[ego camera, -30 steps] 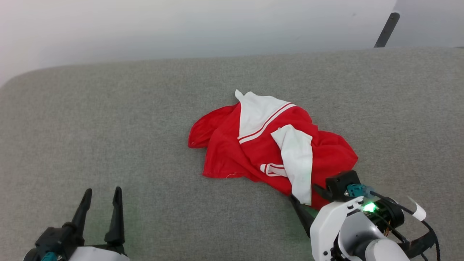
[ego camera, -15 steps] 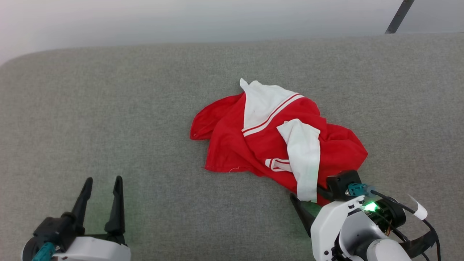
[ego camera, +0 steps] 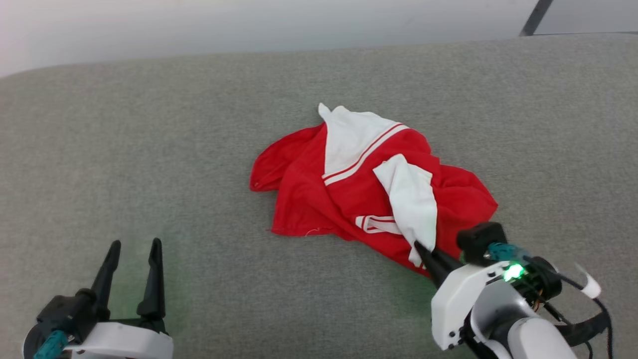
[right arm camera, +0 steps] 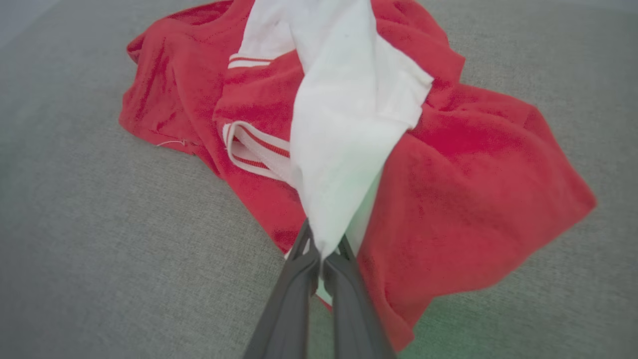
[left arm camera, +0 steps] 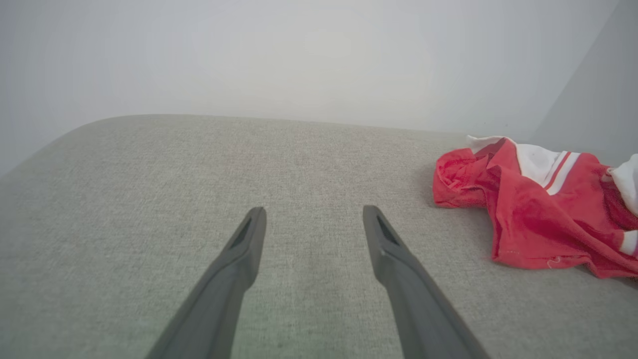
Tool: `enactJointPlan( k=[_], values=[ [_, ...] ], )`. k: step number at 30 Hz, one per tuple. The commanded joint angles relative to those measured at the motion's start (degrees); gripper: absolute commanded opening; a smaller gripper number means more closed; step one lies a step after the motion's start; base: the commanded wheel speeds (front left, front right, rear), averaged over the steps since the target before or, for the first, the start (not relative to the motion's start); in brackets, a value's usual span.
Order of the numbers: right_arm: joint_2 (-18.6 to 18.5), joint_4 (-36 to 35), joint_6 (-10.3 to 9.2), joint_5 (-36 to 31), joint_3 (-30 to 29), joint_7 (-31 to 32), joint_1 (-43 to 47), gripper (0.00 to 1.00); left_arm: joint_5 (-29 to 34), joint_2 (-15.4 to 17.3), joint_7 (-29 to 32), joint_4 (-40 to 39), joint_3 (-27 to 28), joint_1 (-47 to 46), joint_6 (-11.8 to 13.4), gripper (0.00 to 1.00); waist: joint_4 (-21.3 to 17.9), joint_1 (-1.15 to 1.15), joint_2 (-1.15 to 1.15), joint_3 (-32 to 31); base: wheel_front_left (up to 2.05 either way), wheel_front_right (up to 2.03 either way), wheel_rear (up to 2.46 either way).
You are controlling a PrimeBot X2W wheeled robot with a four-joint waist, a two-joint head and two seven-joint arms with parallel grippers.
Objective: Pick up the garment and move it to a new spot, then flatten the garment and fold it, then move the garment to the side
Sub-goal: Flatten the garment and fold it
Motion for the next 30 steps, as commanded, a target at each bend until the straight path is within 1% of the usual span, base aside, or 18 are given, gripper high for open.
enactJointPlan(
  k=[1,4,7,12,14,16,18,19,21,22,23,25,26,28,30],
  values=[
    [0.1,-0.6,0.02,0.2,-0.6,-0.9,-0.8,0.00,-0.4,0.3,0.0,-0.1,0.1,-0.3,-0.1,1.00,-0.8,0.00,0.00,0.1,0.00,0.00,0.00],
    [0.0,-2.4,0.02,0.6,-2.9,-2.3,-0.9,0.00,-0.4,0.7,0.0,-0.4,0.3,-0.2,-0.1,1.00,-2.0,0.00,0.00,0.3,0.00,0.00,0.00],
    [0.0,-5.4,0.02,0.5,-7.0,-3.6,-0.3,0.00,-0.5,1.2,0.0,-0.8,0.4,-0.1,-0.1,1.00,-3.4,0.00,0.00,0.5,0.00,0.00,0.00],
    [0.1,-10.3,0.02,0.5,-16.1,-4.5,1.5,0.00,-0.6,2.2,0.0,-1.5,0.3,-0.3,-0.1,1.00,-5.5,0.00,0.00,1.4,0.00,0.00,0.00],
    [0.1,-10.5,0.02,2.5,-19.9,-5.3,2.0,0.00,-0.8,2.7,0.0,-1.6,0.0,-0.6,-0.1,1.00,-6.0,0.00,0.00,1.8,0.00,0.00,0.00],
    [0.1,-9.7,0.02,0.9,-23.4,-6.2,2.7,0.00,-1.0,3.1,0.0,-1.7,-0.3,-0.8,-0.1,1.00,-6.3,0.00,0.00,2.2,0.00,0.00,0.00],
    [0.0,-7.8,0.02,4.3,-27.7,-8.2,2.6,0.00,-1.3,3.7,0.0,-1.9,-0.4,-1.0,-0.1,1.00,-6.5,0.00,0.00,2.8,0.00,0.00,0.00],
    [0.1,-6.5,0.02,3.4,-29.5,-9.0,2.8,0.00,-1.5,3.9,0.0,-2.0,-0.6,-1.2,-0.1,1.00,-6.6,0.00,0.00,3.1,0.00,0.00,0.00],
    [0.0,-2.7,0.02,5.7,-33.9,-11.0,2.4,0.00,-1.7,4.6,0.0,-1.9,-1.1,-1.4,-0.1,1.00,-6.5,0.00,0.00,3.6,0.00,0.00,0.00],
    [0.0,-0.6,0.02,5.6,-35.7,-12.1,2.1,0.00,-1.7,4.9,0.0,-1.8,-1.1,-1.4,-0.1,1.00,-6.5,0.00,0.00,3.8,0.00,0.00,0.00],
    [0.1,1.5,0.02,4.6,-36.6,-13.1,1.9,0.00,-1.9,5.1,0.0,-1.7,-1.3,-1.5,-0.1,1.00,-6.4,0.00,0.00,3.9,0.00,0.00,0.00],
    [0.1,5.7,0.02,6.9,-38.1,-15.3,0.7,0.00,-2.0,5.7,0.0,-1.7,-1.2,-1.6,-0.1,1.00,-6.3,0.00,0.00,4.2,0.00,0.00,0.00],
    [0.1,7.5,0.02,6.4,-38.4,-16.5,0.6,0.00,-2.3,5.9,0.0,-1.8,-1.1,-1.6,-0.1,1.00,-6.3,0.00,0.00,4.3,0.00,0.00,0.00],
    [0.0,10.8,0.02,7.5,-38.5,-18.7,-0.2,0.00,-2.7,6.2,0.0,-1.8,-0.8,-1.4,-0.1,1.00,-6.6,0.00,0.00,4.4,0.00,0.00,0.00],
    [0.0,13.6,0.02,6.7,-38.6,-20.8,-1.1,0.00,-3.4,6.5,0.0,-1.9,-0.6,-1.3,-0.1,1.00,-6.9,0.00,0.00,4.3,0.00,0.00,0.00]
  ],
)
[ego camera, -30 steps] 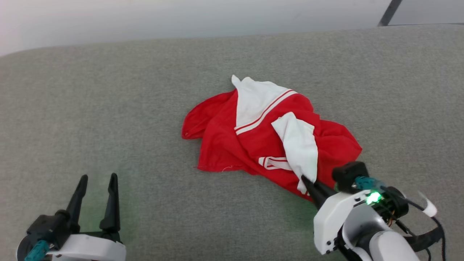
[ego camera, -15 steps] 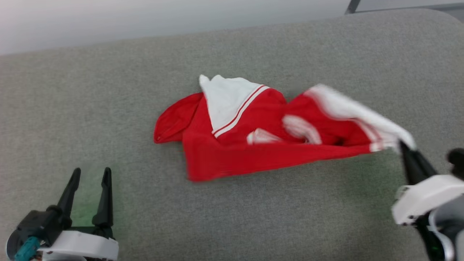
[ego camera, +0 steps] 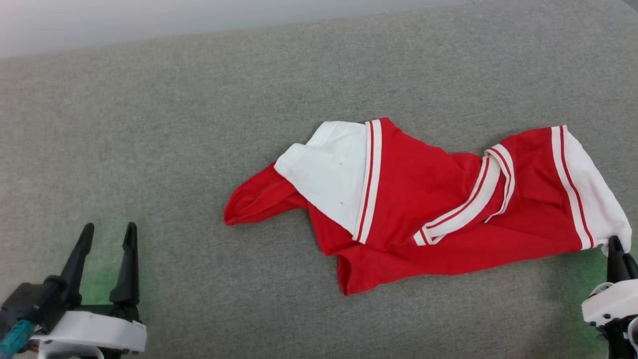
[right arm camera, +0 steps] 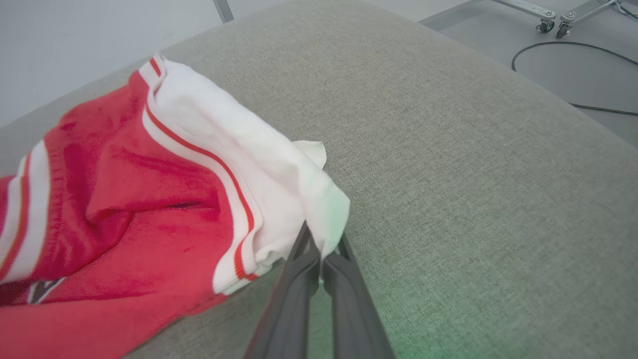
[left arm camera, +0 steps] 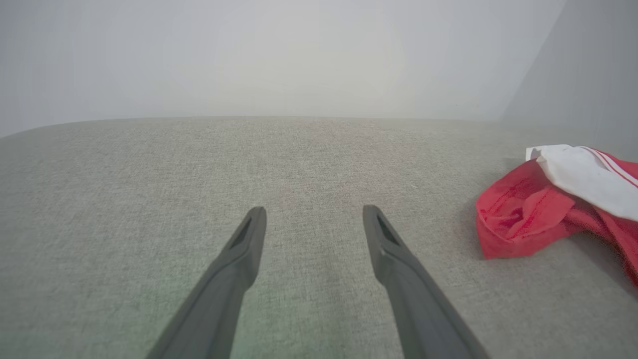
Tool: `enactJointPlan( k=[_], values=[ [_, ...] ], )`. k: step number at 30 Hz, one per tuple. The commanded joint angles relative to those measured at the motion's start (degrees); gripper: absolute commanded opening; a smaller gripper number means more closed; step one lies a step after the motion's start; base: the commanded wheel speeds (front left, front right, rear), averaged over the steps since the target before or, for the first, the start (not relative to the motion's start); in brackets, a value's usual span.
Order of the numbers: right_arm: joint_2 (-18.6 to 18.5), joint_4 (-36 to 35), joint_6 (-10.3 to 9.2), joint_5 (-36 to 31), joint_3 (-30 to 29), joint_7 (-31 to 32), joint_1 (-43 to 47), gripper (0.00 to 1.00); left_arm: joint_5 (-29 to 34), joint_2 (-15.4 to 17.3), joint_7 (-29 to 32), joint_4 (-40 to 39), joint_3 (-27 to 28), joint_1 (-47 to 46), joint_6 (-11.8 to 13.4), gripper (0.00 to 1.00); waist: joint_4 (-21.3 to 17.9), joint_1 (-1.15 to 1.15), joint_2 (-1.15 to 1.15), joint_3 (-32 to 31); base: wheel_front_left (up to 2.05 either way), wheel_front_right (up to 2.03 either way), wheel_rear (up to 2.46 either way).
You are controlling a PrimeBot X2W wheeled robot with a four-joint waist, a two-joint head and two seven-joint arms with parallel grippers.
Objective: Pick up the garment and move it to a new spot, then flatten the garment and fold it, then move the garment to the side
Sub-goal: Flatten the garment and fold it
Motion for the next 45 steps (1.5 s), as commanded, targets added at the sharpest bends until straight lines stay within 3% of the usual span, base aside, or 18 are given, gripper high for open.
enactJointPlan(
  k=[1,2,3,8,13,18,21,25,28,33,37,44,45],
  values=[
    [0.0,1.6,0.00,-0.4,-0.2,-1.6,-1.2,0.13,-0.7,0.6,0.0,-0.3,-0.1,-0.1,-0.1,1.00,-0.4,0.00,0.00,-0.1,0.00,0.00,0.00],
    [0.0,2.7,0.00,-0.7,-0.1,-2.6,-1.6,0.43,-1.0,1.0,0.0,-0.5,-0.3,-0.3,-0.1,1.00,-0.7,0.00,0.00,-0.2,0.00,0.00,0.00],
    [-0.1,3.5,0.00,-1.3,-0.1,-3.6,-2.0,1.00,-1.4,1.5,0.0,-0.8,-0.5,-0.6,-0.1,1.00,-0.9,0.00,0.00,-0.2,0.00,0.00,0.00],
    [0.0,4.9,0.00,-2.1,0.7,-9.4,-2.7,1.00,-3.3,6.2,0.0,-2.7,-4.2,-3.8,-0.1,1.00,-2.4,0.00,0.00,-1.0,0.00,0.00,0.00],
    [0.0,-0.2,0.00,-2.4,3.9,-14.7,-0.1,1.00,-6.3,15.7,1.8,-2.8,-14.9,-11.8,-0.1,1.00,-4.2,0.00,0.00,-1.9,0.00,0.00,0.00],
    [0.0,-8.8,0.00,-0.2,9.7,-16.5,2.8,1.00,-13.5,24.2,13.6,-3.6,-30.5,-24.2,-0.1,1.00,-6.7,0.00,0.00,-1.6,0.00,0.00,0.00],
    [0.0,-13.2,0.00,0.6,14.2,-16.9,4.3,1.00,-20.1,26.8,22.9,-3.3,-40.3,-32.4,-0.1,1.00,-8.4,0.00,0.00,-1.1,0.00,0.00,0.00],
    [0.0,-16.6,0.00,1.4,19.3,-16.8,5.2,1.00,-31.7,28.1,37.2,-2.2,-51.5,-42.0,0.0,1.00,-10.7,0.00,0.00,-0.1,0.00,0.00,0.00],
    [0.0,-17.8,0.00,2.1,21.5,-16.9,5.7,1.00,-38.3,28.1,45.1,-0.1,-55.5,-48.1,0.0,1.00,-12.0,0.00,0.00,1.0,0.00,0.00,0.00],
    [0.0,-18.3,0.00,2.6,24.1,-17.1,6.0,1.00,-42.1,28.4,53.6,4.9,-60.4,-54.6,0.0,1.00,-13.6,0.00,0.00,2.1,0.00,0.00,0.00],
    [0.0,-18.0,0.00,2.8,24.8,-17.5,6.4,1.00,-44.1,28.6,57.4,7.5,-62.3,-57.3,0.0,1.00,-14.2,0.00,0.00,2.4,0.00,0.00,0.00],
    [0.0,-17.3,0.00,3.0,26.0,-17.8,5.9,1.00,-47.5,28.1,58.0,9.6,-63.4,-58.3,0.0,1.00,-14.0,0.00,0.00,2.9,0.00,0.00,0.00],
    [0.0,-17.3,0.00,3.0,26.1,-17.8,5.6,1.00,-47.8,28.0,57.8,9.5,-63.6,-58.5,0.0,0.84,-14.0,0.00,0.00,3.0,0.00,0.00,0.00]
  ],
)
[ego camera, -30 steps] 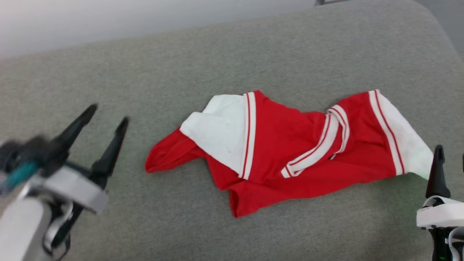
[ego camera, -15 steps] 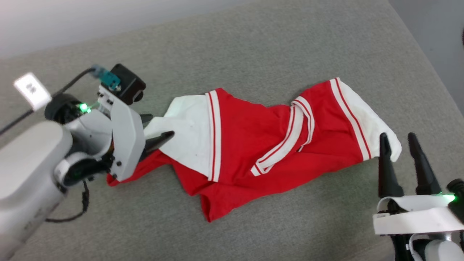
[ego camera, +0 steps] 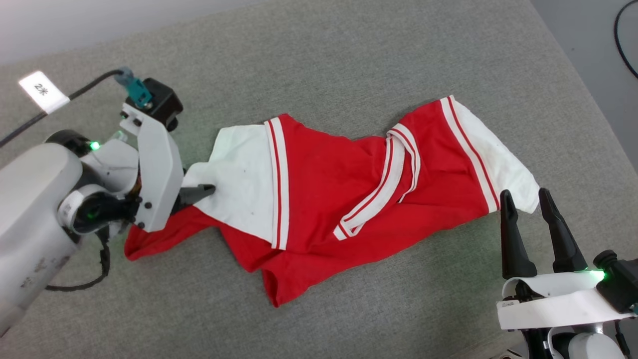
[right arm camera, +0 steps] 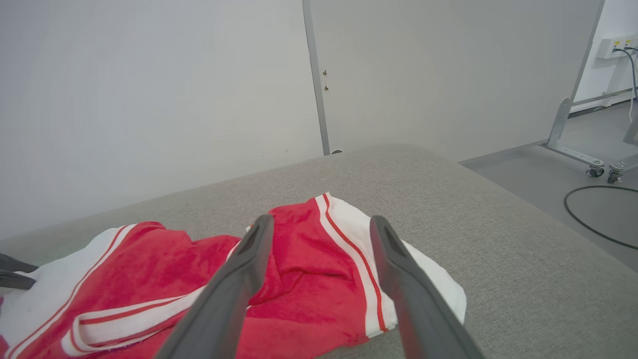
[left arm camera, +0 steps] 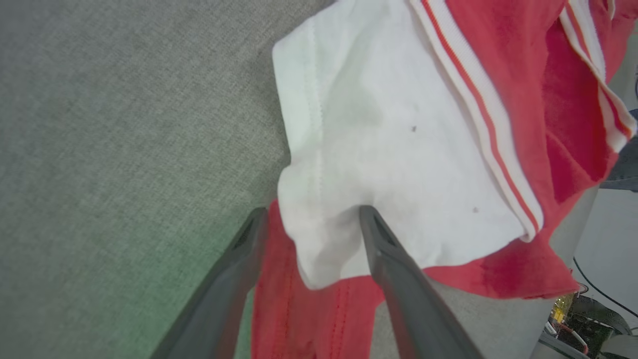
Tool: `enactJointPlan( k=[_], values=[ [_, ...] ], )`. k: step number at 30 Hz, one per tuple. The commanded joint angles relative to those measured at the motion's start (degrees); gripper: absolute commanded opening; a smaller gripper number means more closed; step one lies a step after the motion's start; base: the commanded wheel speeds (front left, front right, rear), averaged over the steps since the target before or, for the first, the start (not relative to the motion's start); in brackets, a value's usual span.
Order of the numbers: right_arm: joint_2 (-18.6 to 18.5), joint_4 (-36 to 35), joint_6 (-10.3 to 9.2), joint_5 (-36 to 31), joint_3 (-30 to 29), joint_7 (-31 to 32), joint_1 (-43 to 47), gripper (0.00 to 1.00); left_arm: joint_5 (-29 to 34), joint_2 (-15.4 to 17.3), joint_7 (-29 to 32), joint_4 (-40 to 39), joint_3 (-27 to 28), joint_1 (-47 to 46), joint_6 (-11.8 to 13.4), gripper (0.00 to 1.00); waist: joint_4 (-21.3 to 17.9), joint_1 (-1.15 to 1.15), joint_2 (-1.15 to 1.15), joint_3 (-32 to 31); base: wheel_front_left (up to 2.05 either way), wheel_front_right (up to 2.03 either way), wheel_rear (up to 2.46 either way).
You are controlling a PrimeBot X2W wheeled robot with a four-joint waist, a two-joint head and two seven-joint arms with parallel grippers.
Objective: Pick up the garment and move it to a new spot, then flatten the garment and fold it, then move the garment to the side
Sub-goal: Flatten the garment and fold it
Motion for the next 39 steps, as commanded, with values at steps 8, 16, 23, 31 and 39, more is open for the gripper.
enactJointPlan(
  k=[8,16,23,31,39],
  values=[
    [0.0,0.1,0.00,-0.3,0.2,-0.5,-1.7,1.00,-3.1,-0.7,-2.6,-1.0,-1.3,-1.6,0.1,0.00,1.2,0.00,0.00,0.5,0.00,0.00,0.00],
    [0.1,0.3,0.00,-1.2,-0.9,-0.2,-1.6,1.00,-3.0,-0.4,-12.7,1.0,0.5,-4.0,0.1,0.00,3.8,0.00,0.00,-1.1,0.00,0.00,0.00],
    [0.0,0.1,0.00,-1.8,-1.5,1.6,-1.4,1.00,-6.0,4.1,-20.1,4.0,4.0,-1.7,0.1,0.00,6.6,0.00,0.00,-3.7,0.00,0.00,0.00],
    [0.0,-0.5,0.00,-2.0,-2.4,3.4,-0.5,1.00,-11.1,7.4,-24.8,9.4,5.7,6.3,1.0,0.00,9.0,0.00,0.00,-4.9,0.00,0.00,0.00],
    [0.0,-1.3,0.00,-2.6,-2.3,4.9,-1.0,1.00,-12.4,4.7,-25.4,16.1,4.0,10.9,1.1,0.00,9.4,0.00,0.00,-4.7,0.00,0.00,0.00]
  ],
)
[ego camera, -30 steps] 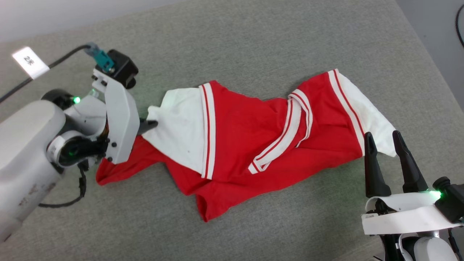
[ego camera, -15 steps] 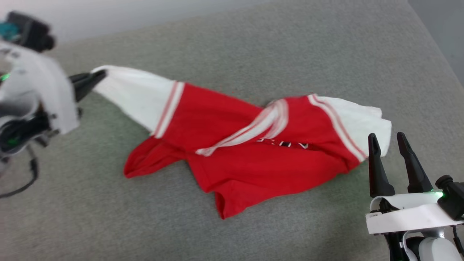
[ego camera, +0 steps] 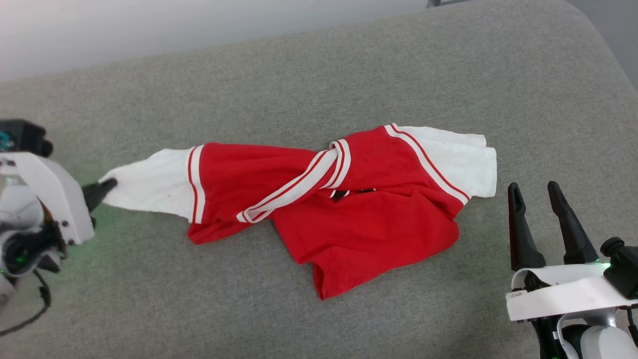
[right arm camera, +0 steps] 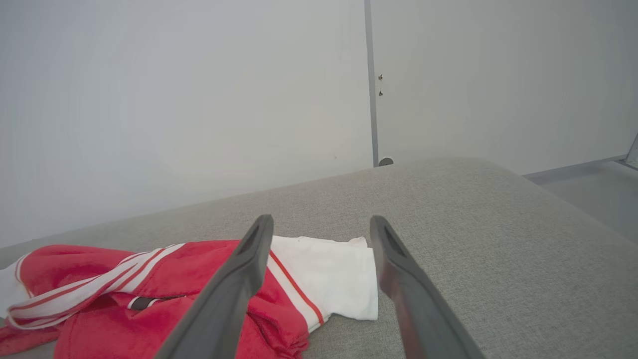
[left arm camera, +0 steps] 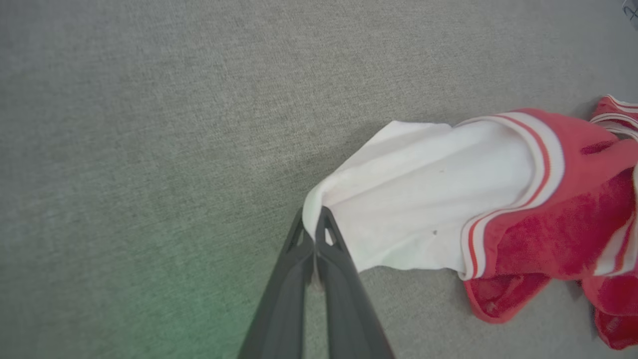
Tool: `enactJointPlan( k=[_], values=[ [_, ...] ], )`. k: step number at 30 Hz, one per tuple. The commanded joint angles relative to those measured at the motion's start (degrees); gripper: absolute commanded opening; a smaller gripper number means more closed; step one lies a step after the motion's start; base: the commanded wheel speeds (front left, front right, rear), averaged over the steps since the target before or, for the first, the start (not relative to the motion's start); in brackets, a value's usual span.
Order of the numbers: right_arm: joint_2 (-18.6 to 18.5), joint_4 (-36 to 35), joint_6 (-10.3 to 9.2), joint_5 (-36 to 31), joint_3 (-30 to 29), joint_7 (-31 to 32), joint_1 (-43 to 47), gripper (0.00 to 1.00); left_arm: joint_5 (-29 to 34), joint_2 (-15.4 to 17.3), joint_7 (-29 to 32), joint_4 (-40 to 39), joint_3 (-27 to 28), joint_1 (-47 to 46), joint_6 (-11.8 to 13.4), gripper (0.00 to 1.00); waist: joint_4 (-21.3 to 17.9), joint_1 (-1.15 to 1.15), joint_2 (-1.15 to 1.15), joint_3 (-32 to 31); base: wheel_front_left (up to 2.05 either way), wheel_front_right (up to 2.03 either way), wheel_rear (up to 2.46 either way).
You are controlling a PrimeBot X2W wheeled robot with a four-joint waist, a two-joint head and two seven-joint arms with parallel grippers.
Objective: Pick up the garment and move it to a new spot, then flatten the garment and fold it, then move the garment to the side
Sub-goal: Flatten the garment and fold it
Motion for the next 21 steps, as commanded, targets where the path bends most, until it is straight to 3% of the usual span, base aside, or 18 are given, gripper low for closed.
enactJointPlan(
  k=[1,5,6,7,8,15,21],
  values=[
    [0.0,-0.2,0.00,-0.5,0.1,0.3,0.1,1.00,-0.2,-0.9,-0.4,1.4,-0.1,0.8,0.1,0.00,-0.1,0.00,0.00,0.0,0.00,0.00,0.00],
    [0.0,0.1,0.00,-0.6,0.5,0.8,0.3,1.00,-0.5,-2.8,-0.8,4.6,-0.3,1.0,-0.3,0.00,-0.5,0.00,0.00,-0.2,0.00,0.00,0.00],
    [0.0,0.2,0.00,-0.7,0.6,0.8,0.4,1.00,-0.1,-3.1,-1.3,5.2,-0.3,0.9,-0.4,0.19,-0.6,0.00,0.00,-0.3,0.00,0.00,0.00],
    [0.0,0.2,0.00,-0.8,0.7,0.9,0.4,1.00,0.2,-3.3,-2.0,5.8,-0.2,0.7,-0.4,0.49,-0.7,0.00,0.00,-0.4,0.00,0.00,0.00],
    [0.0,0.3,0.00,-0.9,0.7,1.1,0.5,1.00,0.2,-3.5,-2.8,6.2,0.0,0.7,-0.5,0.99,-0.7,0.00,0.00,-0.5,0.00,0.00,0.00],
    [0.0,0.1,0.00,-1.7,0.3,2.1,1.1,1.00,3.3,-2.2,-10.8,5.7,-0.2,2.3,-0.9,1.00,-0.2,0.00,0.00,-1.9,0.00,0.00,0.00],
    [0.1,-0.5,0.00,-4.9,1.3,5.1,1.5,1.00,8.4,0.4,-22.4,-1.8,-1.0,4.9,-1.0,1.00,1.5,0.00,0.00,-2.7,0.00,0.00,0.00]
  ],
)
